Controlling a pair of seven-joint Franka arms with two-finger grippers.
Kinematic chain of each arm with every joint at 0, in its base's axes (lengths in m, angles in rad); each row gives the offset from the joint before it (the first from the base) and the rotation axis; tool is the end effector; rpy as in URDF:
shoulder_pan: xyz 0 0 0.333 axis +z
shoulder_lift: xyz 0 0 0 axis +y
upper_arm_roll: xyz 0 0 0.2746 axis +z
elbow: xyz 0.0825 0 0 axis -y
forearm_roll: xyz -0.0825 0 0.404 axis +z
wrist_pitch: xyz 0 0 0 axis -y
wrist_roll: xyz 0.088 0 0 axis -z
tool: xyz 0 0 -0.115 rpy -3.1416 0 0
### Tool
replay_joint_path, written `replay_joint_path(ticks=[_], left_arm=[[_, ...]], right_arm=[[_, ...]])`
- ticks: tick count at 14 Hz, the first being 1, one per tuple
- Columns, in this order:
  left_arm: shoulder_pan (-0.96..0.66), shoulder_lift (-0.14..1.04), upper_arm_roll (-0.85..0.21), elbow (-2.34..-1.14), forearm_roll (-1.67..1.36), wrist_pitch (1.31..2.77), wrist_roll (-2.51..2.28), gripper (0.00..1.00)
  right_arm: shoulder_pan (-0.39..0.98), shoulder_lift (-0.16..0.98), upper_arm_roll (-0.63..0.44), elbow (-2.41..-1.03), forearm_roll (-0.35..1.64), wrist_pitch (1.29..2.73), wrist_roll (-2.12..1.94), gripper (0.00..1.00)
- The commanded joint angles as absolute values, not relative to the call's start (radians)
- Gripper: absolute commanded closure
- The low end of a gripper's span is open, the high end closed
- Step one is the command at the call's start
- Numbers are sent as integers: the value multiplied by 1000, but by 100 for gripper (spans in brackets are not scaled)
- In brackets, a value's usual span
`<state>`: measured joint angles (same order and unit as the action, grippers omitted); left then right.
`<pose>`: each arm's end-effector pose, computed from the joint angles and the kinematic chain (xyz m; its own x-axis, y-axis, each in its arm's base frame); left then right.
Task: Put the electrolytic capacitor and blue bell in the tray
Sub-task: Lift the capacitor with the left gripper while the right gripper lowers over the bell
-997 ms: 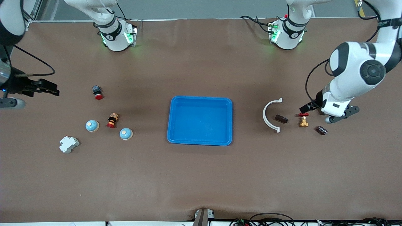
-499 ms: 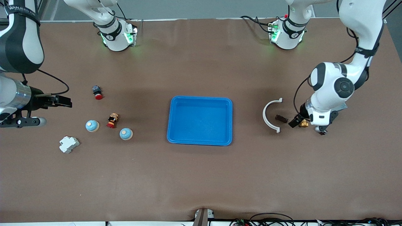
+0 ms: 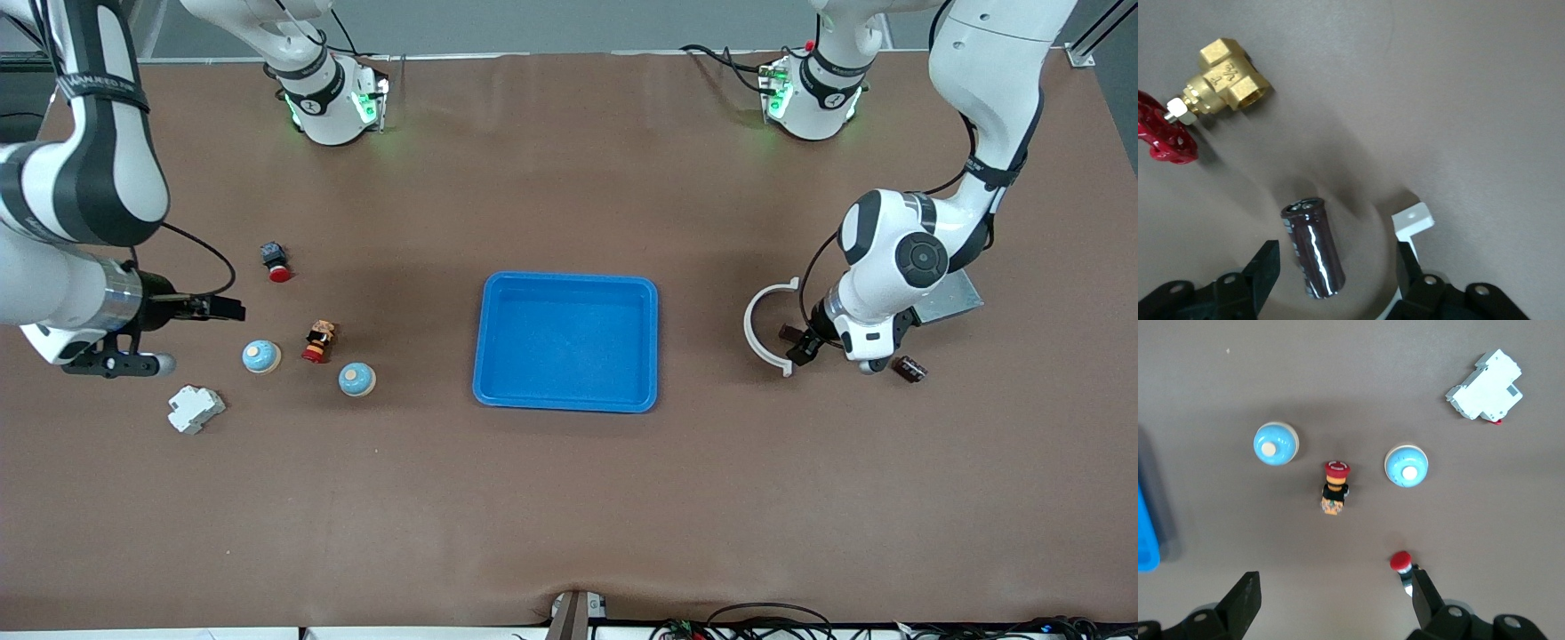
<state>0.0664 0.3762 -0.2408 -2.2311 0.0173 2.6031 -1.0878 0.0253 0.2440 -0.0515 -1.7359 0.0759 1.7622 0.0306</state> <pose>0.5343 -0.1024 0.1432 0.6095 0.7900 -0.0665 0.7928 -0.6080 0.0427 0.6111 -0.0074 0.3636 0.9734 -0.0717 -0.2176 -0.0846 -0.9951 -0.0505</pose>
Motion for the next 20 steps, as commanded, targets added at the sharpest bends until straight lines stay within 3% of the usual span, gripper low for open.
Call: replay_joint_path(ticks=[1,5,6,9,10,15,20], left_arm=[[75,371,-241,-2256,28,2614,-1108,23],[77,376,-239,-2273,29,2614,-1108,34],[77,386,-238,-2272,29,2614,-1108,42],[77,405,-238,-2263,29,2625,-1108,77],[77,399,-236,-2260,29,2623,-1100,100],[71,328,-242,-2174,31,2487,-1106,100],[20,334,-301,-2040,29,2369,-1195,100]], right_arm=[[37,227,-46,-1779,92,1831,89,0],[139,248,-48,-1844,106,1963,245,0],[146,256,-48,-1870,106,2014,244,0],[166,302,-48,-1894,106,2103,244,0],[166,322,-46,-1894,106,2129,242,0],[213,423,-46,-1888,106,2227,244,0],[221,503,-46,-1870,106,2301,230,0]])
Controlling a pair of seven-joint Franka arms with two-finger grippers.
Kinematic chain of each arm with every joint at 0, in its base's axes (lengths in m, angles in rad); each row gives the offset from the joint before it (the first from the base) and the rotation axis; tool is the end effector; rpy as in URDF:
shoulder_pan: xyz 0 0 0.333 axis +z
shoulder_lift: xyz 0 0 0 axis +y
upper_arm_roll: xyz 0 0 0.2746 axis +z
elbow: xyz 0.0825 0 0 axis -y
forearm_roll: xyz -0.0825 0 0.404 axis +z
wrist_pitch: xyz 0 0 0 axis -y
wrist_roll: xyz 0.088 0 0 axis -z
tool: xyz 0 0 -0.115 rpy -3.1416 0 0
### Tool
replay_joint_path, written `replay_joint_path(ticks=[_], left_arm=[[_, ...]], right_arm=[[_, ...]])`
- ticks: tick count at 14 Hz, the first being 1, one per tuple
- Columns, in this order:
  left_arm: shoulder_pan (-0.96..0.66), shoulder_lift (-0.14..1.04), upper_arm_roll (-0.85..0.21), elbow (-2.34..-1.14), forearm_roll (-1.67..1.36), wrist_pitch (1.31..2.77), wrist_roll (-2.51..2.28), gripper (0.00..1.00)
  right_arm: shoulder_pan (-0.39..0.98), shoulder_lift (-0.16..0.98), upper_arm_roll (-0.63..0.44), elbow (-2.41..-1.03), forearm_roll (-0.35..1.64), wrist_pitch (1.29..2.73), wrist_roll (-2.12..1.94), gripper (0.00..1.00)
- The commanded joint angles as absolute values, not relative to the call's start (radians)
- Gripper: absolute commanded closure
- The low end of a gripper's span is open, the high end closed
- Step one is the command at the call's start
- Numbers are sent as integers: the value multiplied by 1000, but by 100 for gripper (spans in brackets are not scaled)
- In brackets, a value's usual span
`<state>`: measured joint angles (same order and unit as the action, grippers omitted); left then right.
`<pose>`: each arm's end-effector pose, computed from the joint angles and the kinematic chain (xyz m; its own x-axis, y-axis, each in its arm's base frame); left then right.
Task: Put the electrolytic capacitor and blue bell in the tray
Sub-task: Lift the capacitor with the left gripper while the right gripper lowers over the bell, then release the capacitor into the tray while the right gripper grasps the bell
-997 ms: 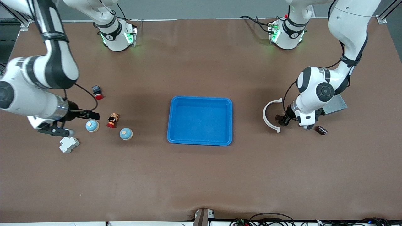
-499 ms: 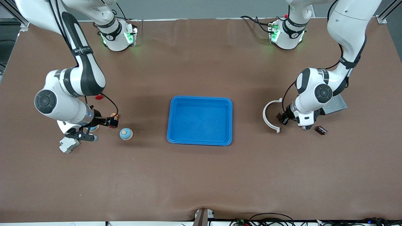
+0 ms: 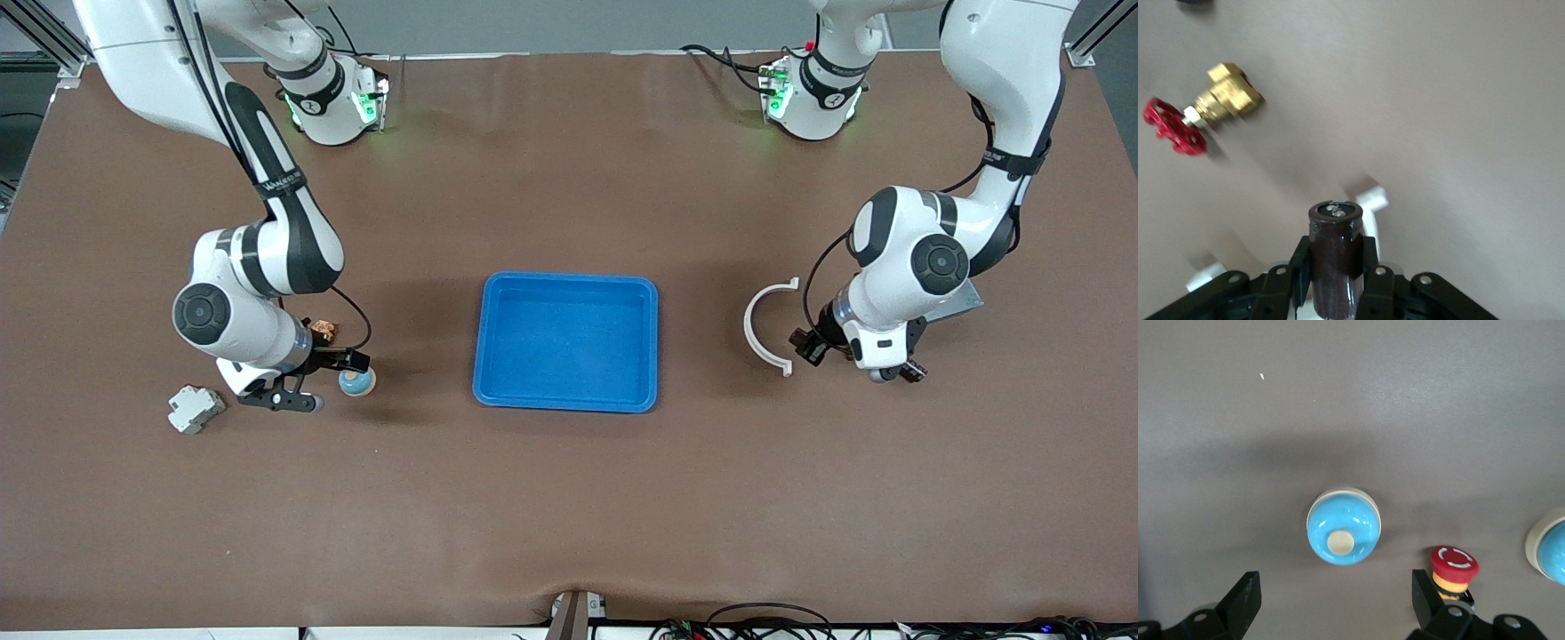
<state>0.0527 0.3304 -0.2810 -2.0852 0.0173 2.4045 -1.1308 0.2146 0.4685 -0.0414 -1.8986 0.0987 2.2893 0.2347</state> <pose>0.5696 -0.1348 0.2102 0.6178 0.7832 -0.0700 0.7862 -0.6169 0.0352 0.6083 0.1093 0.1885 0.9884 -0.1235 -0.0879 -0.1266 -0.9915 -0.0307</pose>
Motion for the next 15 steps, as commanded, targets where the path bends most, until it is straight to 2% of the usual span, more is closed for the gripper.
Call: replay_joint_path(ticks=[1,9,15], left_arm=[[-12,339,-302,-2013,28,2353,-1241,100],[-303,504,-299,-1827,28,2342,-1549,100],[-397,581,-296,-1809,29,2358,-1627,100]], right_arm=[[215,520,-46,-1853,106,2299,227,0],[218,592,-46,-1807,107,2299,227,0],[221,624,-46,-1807,107,2302,227,0]])
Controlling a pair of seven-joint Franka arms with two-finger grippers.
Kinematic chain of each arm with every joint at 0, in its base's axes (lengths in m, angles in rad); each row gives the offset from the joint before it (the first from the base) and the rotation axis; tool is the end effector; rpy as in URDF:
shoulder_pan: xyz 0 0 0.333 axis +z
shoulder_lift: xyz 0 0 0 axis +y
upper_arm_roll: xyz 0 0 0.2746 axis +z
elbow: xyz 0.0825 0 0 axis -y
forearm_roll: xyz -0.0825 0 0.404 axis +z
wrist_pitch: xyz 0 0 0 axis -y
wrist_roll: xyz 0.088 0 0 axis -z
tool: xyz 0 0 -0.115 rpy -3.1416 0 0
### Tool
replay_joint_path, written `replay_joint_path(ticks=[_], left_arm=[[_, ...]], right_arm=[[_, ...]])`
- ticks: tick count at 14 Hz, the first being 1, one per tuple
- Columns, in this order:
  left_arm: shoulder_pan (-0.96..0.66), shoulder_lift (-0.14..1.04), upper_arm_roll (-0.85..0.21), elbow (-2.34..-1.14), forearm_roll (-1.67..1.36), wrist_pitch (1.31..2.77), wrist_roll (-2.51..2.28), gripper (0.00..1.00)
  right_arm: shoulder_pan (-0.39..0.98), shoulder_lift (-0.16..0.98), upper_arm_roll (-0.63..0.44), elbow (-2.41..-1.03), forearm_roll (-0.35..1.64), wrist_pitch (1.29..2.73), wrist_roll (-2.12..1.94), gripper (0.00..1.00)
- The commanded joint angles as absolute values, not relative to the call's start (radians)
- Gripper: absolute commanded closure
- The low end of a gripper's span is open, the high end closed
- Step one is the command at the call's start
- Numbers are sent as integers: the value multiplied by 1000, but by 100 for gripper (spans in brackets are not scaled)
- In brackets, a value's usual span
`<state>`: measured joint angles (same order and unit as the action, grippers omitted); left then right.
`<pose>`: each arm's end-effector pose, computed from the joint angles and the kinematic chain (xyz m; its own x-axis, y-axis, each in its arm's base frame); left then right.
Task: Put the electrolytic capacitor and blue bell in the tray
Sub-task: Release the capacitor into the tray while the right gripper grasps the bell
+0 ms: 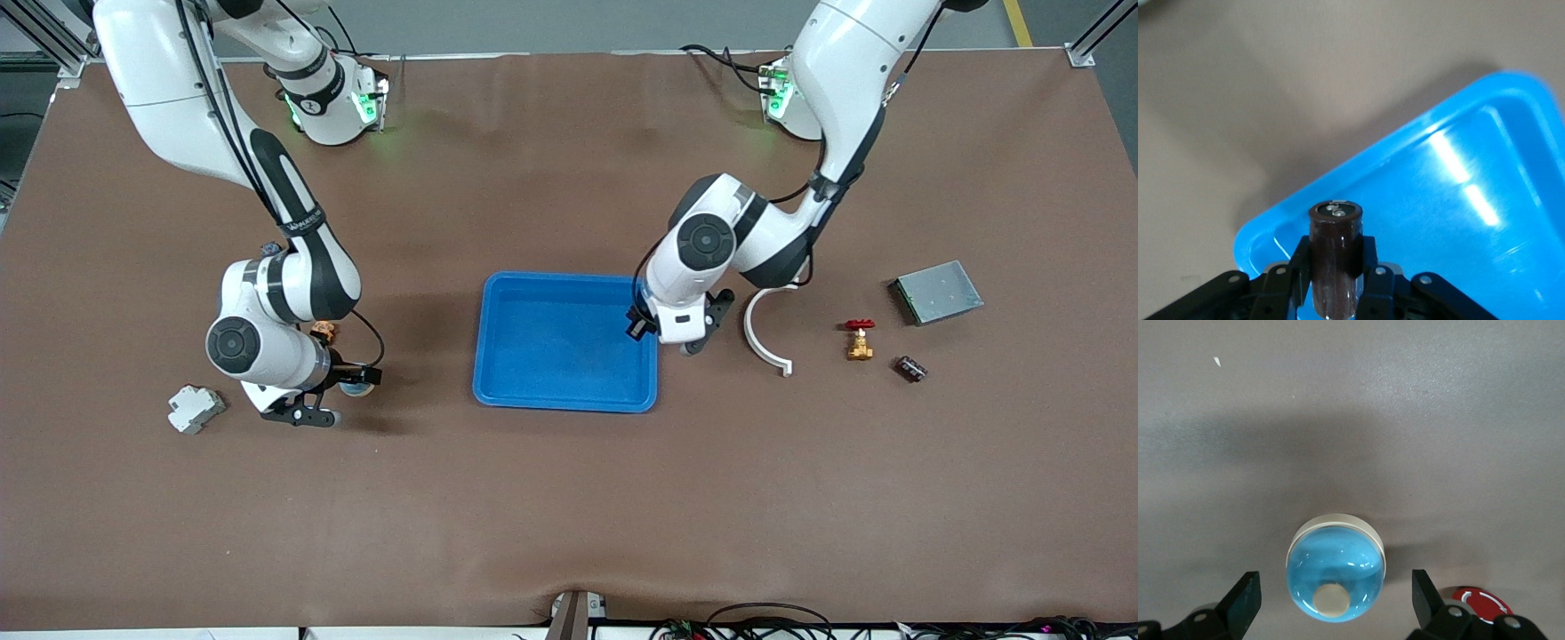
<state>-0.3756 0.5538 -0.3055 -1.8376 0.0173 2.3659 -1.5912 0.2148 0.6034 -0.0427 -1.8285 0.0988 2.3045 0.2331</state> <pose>0.4990 -0.3995 0.1819 0.5825 0.7996 -0.1462 0.8078 -0.5895 -0.0056 0.6128 0.1091 0.1347 0.9834 -0.1237 -0.1330 -0.1261 -0.9920 -0.0097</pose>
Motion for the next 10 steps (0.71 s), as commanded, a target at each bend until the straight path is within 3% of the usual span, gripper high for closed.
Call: replay_joint_path(ticks=[1,5,6,7,8,10], left_arm=[[-402,595,-296,-1799,29,2359,-1635,100],[-439,679,-295,-1737,29,2359,-1689,100],[-439,683,-295,-1736,29,2359,-1689,90],[-439,684,-293,-1736,29,2359,-1689,37],[-439,683,-293,-1736,34,2359,-1692,0],[-437,669,-291,-1735,41,2358,-1712,0]], right_arm=[[221,626,-46,-1807,106,2304,227,0],[221,643,-46,-1809,106,2329,227,0],[221,643,-46,-1809,106,2330,227,0],[221,644,-46,-1807,106,2330,227,0],[221,646,-46,-1807,106,2338,227,0],[219,655,-46,-1809,106,2361,227,0]])
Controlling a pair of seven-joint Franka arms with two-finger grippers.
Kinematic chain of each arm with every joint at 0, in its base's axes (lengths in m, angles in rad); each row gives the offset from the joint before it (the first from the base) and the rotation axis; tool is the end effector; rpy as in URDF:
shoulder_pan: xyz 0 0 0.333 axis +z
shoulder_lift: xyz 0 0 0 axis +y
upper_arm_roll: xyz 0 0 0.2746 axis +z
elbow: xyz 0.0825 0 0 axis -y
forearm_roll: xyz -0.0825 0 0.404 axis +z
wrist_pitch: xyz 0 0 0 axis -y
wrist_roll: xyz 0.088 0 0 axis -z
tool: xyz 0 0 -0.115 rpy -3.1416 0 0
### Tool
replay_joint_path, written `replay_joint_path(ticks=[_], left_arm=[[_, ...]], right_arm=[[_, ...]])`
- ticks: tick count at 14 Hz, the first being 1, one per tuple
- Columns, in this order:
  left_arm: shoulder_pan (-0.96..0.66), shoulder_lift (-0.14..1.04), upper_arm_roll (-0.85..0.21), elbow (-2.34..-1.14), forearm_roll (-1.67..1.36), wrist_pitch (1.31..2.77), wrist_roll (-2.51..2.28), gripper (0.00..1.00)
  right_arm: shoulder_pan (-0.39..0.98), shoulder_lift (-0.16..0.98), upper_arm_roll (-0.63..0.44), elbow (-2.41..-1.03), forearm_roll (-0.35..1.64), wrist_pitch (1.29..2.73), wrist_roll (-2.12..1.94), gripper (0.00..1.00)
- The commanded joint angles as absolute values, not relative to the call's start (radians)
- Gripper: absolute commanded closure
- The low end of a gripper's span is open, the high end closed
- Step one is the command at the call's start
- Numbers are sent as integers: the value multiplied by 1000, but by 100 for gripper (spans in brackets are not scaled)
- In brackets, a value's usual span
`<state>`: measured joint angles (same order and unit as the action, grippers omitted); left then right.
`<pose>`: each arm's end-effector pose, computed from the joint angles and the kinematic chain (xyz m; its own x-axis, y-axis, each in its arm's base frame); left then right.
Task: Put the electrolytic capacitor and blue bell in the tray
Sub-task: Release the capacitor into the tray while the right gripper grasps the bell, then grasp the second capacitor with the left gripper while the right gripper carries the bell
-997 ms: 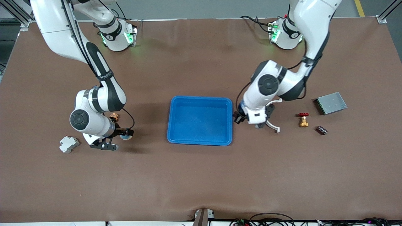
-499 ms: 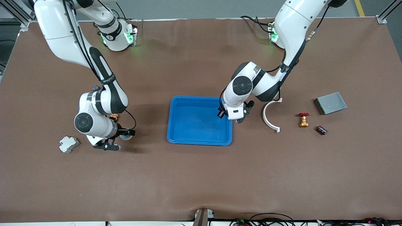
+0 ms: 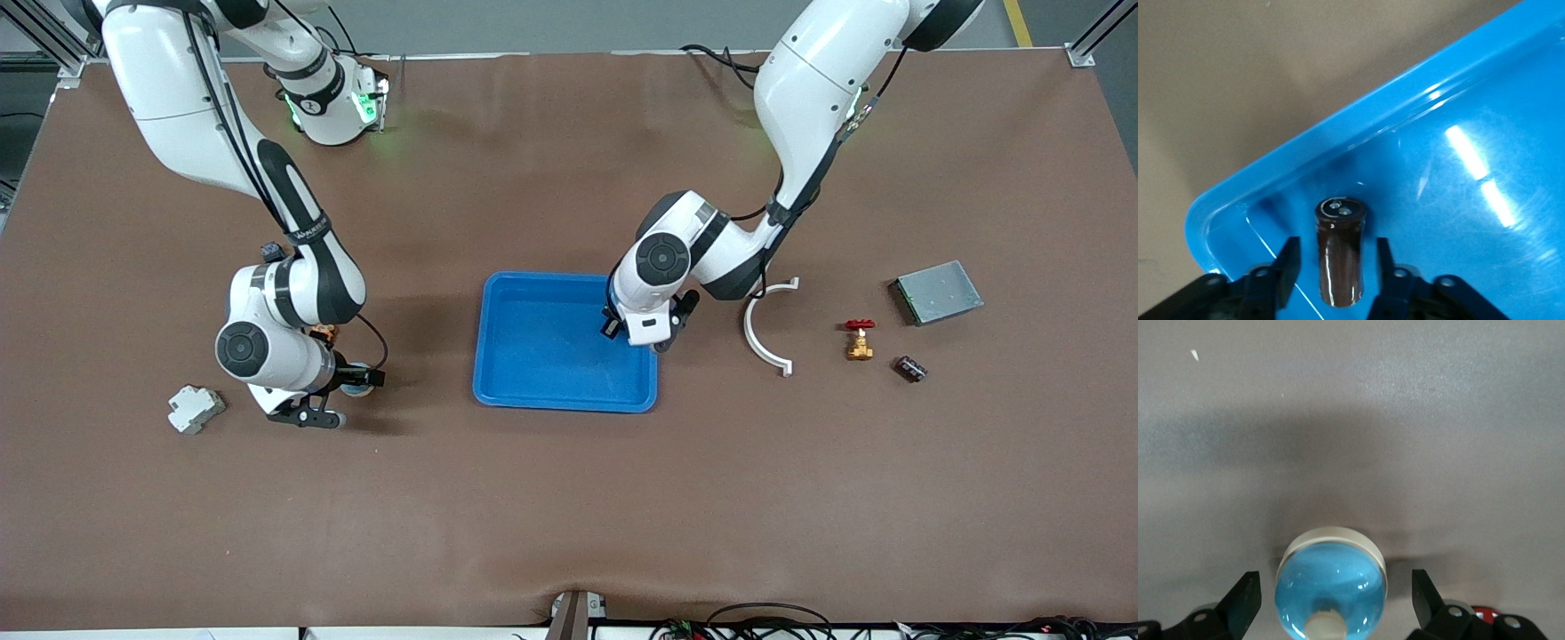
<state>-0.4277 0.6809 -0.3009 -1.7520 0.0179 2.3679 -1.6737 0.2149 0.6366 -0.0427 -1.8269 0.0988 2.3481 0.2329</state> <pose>0.4872 -0.4280 0.1388 0.5347 0.8278 -0.1698 0.8332 -0.5499 -0.0573 0.6121 0.1082 0.1179 0.9848 -0.1253 -0.1204 -0.1273 -0.9918 -0.0091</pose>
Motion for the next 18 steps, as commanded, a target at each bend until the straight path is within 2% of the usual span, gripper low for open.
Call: replay_joint_path(ticks=[1,4,5,8,11,14,18], left_arm=[[-431,651,-290,-1732,44,2353,-1712,0],[-420,562,-253,-1730,46,2326,-1729,0],[-417,540,-230,-1726,55,2298,-1724,0],[-332,476,-207,-1732,97,2278,-1717,0],[-227,447,-207,-1730,97,2267,-1648,0],[-126,433,-206,-1733,103,2140,-1608,0],[17,437,-207,-1770,185,2089,-1550,0]], right_arm=[[219,657,-46,-1809,106,2361,227,0],[222,657,-46,-1809,106,2361,227,0],[222,657,-46,-1809,106,2361,227,6],[225,655,-46,-1812,101,2355,226,41],[227,655,-46,-1813,98,2350,225,67],[254,641,-48,-1812,97,2309,235,77],[268,545,-45,-1792,110,2106,265,77]])
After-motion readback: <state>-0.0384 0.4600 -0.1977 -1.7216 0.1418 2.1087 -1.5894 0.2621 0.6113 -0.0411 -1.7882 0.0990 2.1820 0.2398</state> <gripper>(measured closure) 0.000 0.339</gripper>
